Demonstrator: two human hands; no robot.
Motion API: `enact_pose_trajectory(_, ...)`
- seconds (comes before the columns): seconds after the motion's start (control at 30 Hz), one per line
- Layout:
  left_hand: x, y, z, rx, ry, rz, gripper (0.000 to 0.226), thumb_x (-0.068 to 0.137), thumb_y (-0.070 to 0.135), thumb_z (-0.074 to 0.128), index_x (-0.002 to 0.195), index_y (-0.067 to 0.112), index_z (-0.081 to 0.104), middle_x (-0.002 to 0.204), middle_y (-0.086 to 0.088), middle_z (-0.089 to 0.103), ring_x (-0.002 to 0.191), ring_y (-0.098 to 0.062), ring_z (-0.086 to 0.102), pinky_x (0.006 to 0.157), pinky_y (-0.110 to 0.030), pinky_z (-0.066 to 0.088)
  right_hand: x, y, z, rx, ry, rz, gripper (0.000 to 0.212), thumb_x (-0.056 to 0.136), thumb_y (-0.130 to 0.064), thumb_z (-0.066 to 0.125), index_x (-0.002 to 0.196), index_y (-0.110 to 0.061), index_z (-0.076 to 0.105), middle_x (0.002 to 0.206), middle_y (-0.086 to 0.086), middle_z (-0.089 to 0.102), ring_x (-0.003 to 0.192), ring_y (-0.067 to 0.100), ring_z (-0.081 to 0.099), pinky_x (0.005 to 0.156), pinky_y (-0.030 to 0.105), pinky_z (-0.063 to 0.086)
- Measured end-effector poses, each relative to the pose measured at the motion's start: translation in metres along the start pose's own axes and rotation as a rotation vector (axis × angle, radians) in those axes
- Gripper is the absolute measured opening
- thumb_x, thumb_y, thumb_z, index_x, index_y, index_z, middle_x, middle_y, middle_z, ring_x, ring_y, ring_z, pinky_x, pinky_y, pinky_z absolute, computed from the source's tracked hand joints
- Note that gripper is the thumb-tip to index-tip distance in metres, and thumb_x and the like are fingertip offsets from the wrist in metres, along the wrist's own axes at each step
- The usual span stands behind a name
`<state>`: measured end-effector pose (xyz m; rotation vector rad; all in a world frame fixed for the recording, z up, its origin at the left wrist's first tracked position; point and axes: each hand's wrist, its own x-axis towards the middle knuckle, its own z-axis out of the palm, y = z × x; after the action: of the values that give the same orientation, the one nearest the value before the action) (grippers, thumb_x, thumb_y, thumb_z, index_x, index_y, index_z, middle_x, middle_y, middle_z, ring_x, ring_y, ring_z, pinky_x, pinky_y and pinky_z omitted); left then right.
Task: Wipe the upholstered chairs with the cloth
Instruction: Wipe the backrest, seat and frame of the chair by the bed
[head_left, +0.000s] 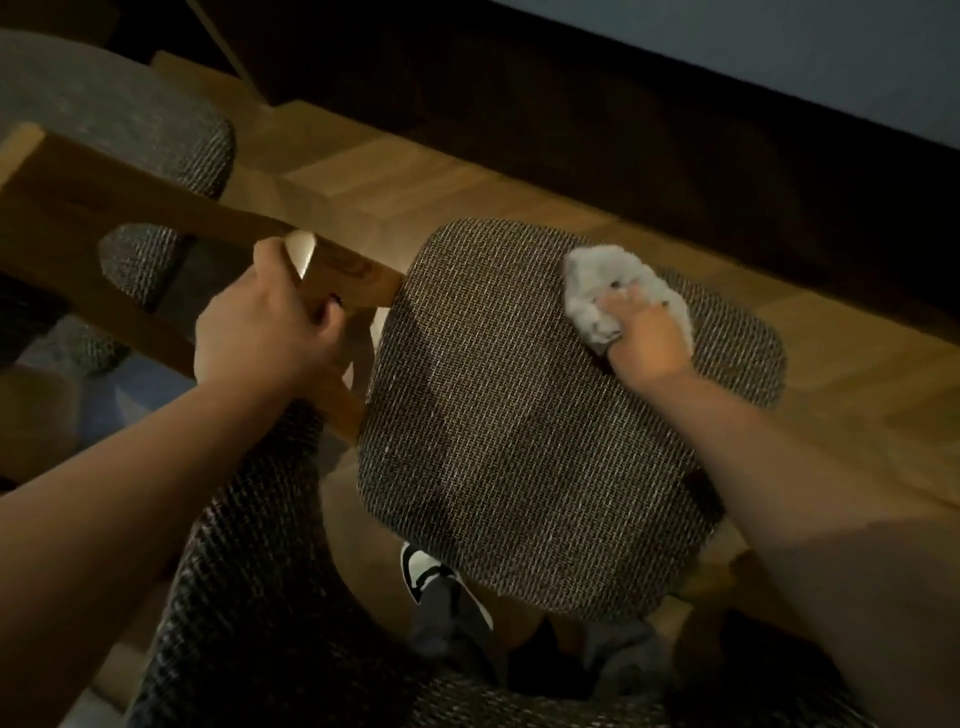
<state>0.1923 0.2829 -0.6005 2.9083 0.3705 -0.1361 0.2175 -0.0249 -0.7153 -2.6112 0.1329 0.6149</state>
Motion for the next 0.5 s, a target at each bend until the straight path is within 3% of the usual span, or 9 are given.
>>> enact_pose_trajectory(0.1, -0.002, 0.003, -0.004, -0.005, -0.030, -0.018, 0.052, 0.088, 0.032, 0.060, 0.126, 0.003, 0.040, 0.103, -0.021, 0.062, 0.095, -0.044, 0.060, 0.077, -0.046, 0.045, -0.062, -0.014, 0.049, -0.057, -0.209, -0.092, 0.036, 0.086, -0.005, 0.054, 0.119, -0.019, 0.059, 0.133, 0.010, 0.047, 0.120, 0.032, 0.045, 0.097, 0.042, 0.042)
enact_pose_trajectory(0.27, -0.004, 0.008, -0.008, -0.006, -0.063, -0.021, 0.060, 0.088, 0.032, 0.061, 0.135, 0.006, 0.034, 0.118, -0.021, 0.058, 0.102, -0.043, 0.059, 0.084, -0.051, 0.047, -0.156, -0.019, 0.100, -0.034, -0.469, -0.196, 0.049, 0.088, -0.001, 0.047, 0.133, -0.020, 0.047, 0.139, 0.002, 0.044, 0.132, 0.023, 0.038, 0.114, 0.036, 0.025)
enact_pose_trajectory(0.33, -0.003, 0.008, -0.008, 0.007, -0.075, -0.026, 0.063, 0.088, 0.033, 0.062, 0.136, 0.007, 0.031, 0.121, -0.020, 0.056, 0.104, -0.042, 0.059, 0.085, -0.053, 0.048, -0.161, -0.020, 0.098, 0.140, -0.484, -0.151, 0.047, 0.088, -0.004, 0.050, 0.131, -0.024, 0.052, 0.134, -0.003, 0.050, 0.126, 0.019, 0.045, 0.111, 0.036, 0.032)
enact_pose_trajectory(0.4, -0.002, 0.009, -0.006, 0.034, -0.080, -0.027, 0.061, 0.088, 0.035, 0.062, 0.132, 0.008, 0.031, 0.118, -0.020, 0.055, 0.099, -0.043, 0.060, 0.080, -0.054, 0.050, -0.149, -0.027, 0.078, 0.489, -0.403, 0.072, 0.026, 0.090, -0.003, 0.050, 0.109, -0.013, 0.064, 0.107, -0.002, 0.063, 0.096, 0.016, 0.060, 0.090, 0.036, 0.050)
enact_pose_trajectory(0.47, -0.001, 0.009, -0.005, 0.065, -0.066, -0.022, 0.059, 0.087, 0.036, 0.063, 0.129, 0.008, 0.032, 0.115, -0.020, 0.055, 0.094, -0.044, 0.061, 0.074, -0.054, 0.050, -0.124, -0.029, 0.042, 0.663, -0.172, 0.261, 0.021, 0.092, -0.002, 0.045, 0.084, -0.011, 0.062, 0.080, -0.002, 0.061, 0.071, 0.013, 0.057, 0.063, 0.029, 0.052)
enact_pose_trajectory(0.5, -0.001, 0.009, -0.004, 0.083, -0.056, -0.017, 0.059, 0.087, 0.036, 0.064, 0.128, 0.008, 0.033, 0.115, -0.020, 0.054, 0.094, -0.045, 0.061, 0.073, -0.054, 0.049, -0.110, -0.029, 0.020, 0.692, -0.045, 0.306, 0.023, 0.094, -0.005, 0.044, 0.079, -0.013, 0.059, 0.077, 0.000, 0.061, 0.069, 0.015, 0.059, 0.059, 0.027, 0.051)
